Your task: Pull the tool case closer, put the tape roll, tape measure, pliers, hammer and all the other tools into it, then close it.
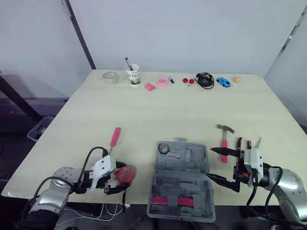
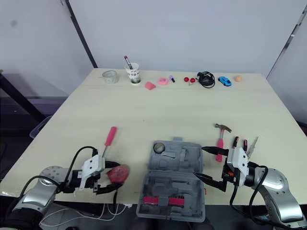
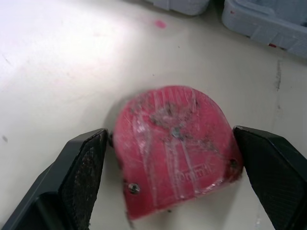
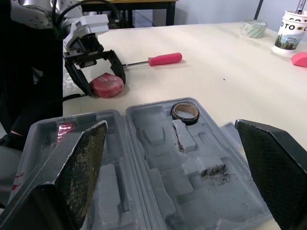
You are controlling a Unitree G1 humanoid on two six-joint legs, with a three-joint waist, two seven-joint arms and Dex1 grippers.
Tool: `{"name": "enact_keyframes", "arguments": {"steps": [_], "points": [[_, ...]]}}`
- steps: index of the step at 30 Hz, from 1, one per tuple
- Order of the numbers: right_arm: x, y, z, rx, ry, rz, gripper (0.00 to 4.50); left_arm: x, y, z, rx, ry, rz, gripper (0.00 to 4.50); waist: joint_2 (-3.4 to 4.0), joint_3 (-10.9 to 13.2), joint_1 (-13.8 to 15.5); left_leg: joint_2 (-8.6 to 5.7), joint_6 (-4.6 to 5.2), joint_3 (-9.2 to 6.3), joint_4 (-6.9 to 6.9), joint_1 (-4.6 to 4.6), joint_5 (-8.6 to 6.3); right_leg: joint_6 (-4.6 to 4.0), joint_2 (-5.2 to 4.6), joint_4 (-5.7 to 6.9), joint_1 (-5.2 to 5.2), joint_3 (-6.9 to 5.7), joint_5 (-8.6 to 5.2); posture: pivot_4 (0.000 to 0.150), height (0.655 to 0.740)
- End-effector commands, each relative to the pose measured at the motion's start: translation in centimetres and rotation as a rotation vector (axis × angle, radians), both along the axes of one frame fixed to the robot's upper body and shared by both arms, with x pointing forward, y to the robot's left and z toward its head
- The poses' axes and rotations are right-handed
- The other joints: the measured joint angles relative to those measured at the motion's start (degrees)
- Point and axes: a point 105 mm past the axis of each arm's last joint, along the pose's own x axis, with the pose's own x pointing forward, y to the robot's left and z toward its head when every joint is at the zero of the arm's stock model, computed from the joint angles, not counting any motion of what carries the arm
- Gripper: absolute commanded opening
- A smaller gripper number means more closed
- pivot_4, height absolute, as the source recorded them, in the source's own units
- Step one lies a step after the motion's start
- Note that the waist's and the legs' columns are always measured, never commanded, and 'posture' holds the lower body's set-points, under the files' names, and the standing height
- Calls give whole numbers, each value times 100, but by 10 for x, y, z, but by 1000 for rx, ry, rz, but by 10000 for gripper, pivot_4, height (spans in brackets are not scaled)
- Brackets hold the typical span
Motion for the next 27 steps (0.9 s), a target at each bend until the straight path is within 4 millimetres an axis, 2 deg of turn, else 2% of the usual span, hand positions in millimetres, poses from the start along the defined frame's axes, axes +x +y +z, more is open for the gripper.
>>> {"name": "enact_keyframes", "arguments": {"steps": [1,17,27], "points": [[-2,2,7,4,-37,16,45000,4,-2,7,-29,-37,36,44078,0,0,4,0,0,1,0,0,0,0,0,0,0,0,0,1500,7400],[-1,1,6,-3,-37,21,45000,11,-10,6,-4,-75,138,44078,0,0,2,0,0,0,0,0,0,1,0,0,0,1,1,1500,7400],[-1,-2,5,-7,-33,18,45000,4,-18,3,-1,-89,225,44078,0,0,7,0,0,1,0,1,0,-1,-1,0,0,2,0,1500,7400]]}}
